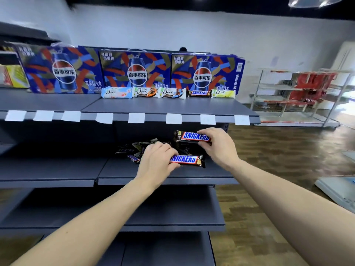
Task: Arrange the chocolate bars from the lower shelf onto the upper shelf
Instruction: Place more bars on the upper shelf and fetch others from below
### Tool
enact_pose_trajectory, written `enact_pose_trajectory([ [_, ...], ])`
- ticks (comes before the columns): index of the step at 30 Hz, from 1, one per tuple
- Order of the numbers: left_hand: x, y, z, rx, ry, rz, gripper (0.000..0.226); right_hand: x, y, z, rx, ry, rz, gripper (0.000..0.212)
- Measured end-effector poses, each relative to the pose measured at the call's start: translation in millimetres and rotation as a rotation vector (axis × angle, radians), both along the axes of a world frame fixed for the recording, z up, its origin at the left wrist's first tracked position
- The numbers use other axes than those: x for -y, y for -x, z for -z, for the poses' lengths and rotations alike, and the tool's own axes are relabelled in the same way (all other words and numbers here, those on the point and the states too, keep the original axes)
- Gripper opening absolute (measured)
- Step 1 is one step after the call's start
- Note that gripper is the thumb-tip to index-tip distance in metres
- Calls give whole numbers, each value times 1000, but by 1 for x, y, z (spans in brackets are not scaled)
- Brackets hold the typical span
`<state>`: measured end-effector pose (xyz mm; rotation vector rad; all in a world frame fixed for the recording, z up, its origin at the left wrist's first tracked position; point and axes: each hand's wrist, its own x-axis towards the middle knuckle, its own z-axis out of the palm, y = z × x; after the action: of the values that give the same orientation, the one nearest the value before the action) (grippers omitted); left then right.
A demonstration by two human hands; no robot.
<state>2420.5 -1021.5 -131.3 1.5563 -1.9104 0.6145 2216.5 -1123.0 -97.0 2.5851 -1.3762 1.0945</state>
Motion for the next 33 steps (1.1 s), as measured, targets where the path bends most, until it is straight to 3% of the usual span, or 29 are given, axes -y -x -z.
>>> enact_pose_trajectory([
  [15,64,-10,-100,56,138,-18,33,63,-3,-84,43,73,45,33],
  [33,220,-23,-118,-57,-15,-45,30,215,-3,-88,-42,-32,142,35],
])
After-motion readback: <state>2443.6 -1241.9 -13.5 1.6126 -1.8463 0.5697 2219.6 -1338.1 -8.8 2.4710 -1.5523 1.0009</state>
